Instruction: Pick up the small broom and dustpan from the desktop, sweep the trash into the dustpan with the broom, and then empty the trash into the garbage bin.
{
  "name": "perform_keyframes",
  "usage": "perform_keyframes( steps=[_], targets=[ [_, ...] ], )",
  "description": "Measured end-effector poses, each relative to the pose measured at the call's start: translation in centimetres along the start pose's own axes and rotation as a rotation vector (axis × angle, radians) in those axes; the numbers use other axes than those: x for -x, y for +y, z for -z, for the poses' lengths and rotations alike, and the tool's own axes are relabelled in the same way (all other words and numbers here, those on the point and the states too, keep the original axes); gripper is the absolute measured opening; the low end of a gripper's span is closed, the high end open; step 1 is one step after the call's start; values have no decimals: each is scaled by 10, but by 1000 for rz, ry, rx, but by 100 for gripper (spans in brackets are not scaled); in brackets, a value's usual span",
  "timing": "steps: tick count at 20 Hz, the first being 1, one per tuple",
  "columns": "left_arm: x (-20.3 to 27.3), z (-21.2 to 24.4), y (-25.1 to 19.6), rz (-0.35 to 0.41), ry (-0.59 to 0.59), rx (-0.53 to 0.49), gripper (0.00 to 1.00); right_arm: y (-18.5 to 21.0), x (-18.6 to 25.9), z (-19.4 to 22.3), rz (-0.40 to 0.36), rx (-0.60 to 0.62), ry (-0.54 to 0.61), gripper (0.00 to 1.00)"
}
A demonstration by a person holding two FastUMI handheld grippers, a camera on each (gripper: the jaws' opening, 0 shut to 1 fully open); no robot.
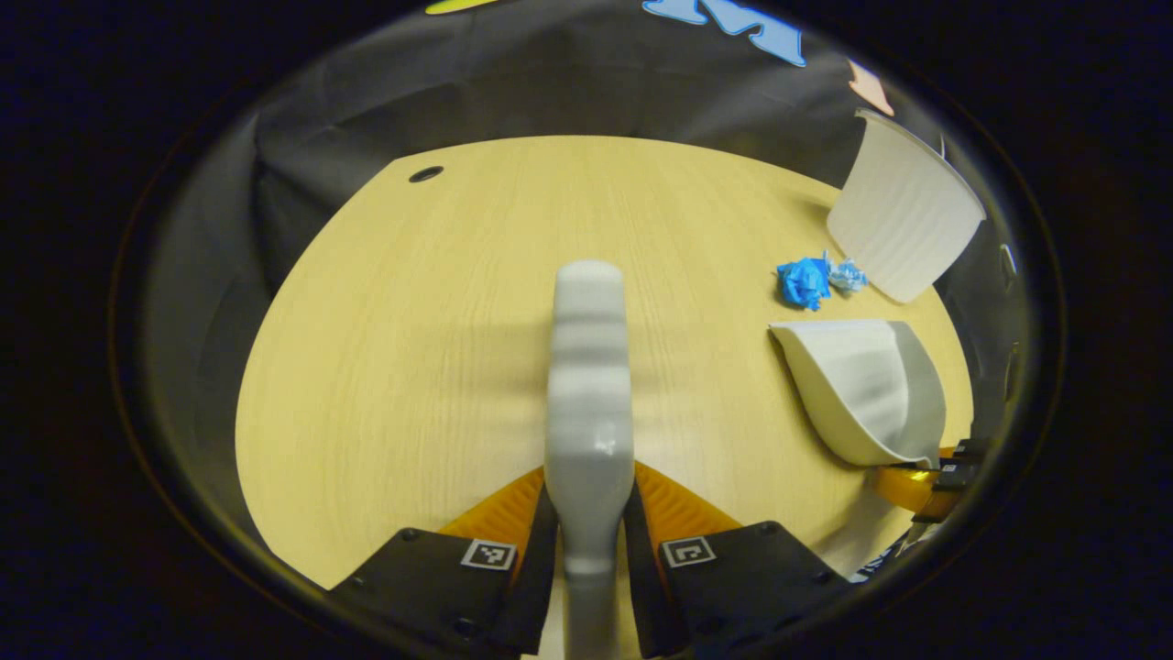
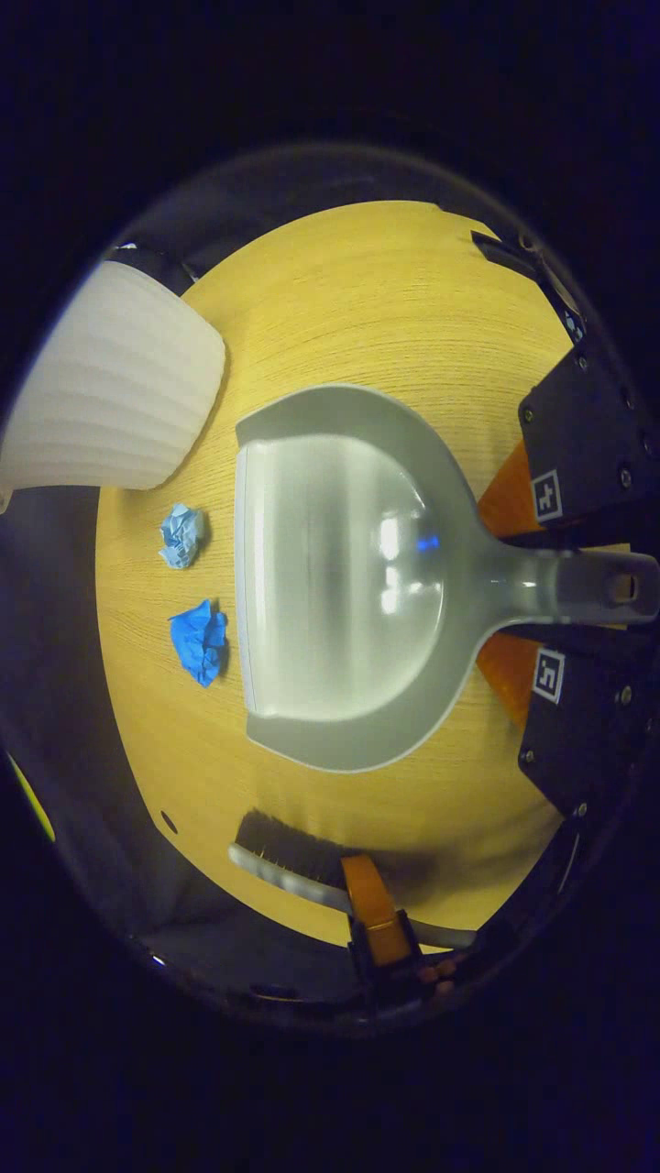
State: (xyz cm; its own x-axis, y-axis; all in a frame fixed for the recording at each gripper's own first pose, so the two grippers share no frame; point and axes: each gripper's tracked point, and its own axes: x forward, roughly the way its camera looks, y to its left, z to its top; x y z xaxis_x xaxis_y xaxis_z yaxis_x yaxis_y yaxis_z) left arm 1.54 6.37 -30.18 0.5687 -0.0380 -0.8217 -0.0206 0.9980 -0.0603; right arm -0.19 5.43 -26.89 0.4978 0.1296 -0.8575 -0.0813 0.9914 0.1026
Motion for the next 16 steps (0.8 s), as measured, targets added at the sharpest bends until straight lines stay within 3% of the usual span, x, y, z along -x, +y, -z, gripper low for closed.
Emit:
perform_keyframes(
  steps=[2,9,16],
  targets=[
    [-1,-3,-1,-3,-5,-18,39,-4,1,1,-7,17,-3,35],
    [-2,-24,-19,10,-6,-101,40,-22,4,-2,-38,86,-10,35],
    [-22,-63,-44,38,7,-248,41,-51,7,-11,-70,189,17,35]
  ],
)
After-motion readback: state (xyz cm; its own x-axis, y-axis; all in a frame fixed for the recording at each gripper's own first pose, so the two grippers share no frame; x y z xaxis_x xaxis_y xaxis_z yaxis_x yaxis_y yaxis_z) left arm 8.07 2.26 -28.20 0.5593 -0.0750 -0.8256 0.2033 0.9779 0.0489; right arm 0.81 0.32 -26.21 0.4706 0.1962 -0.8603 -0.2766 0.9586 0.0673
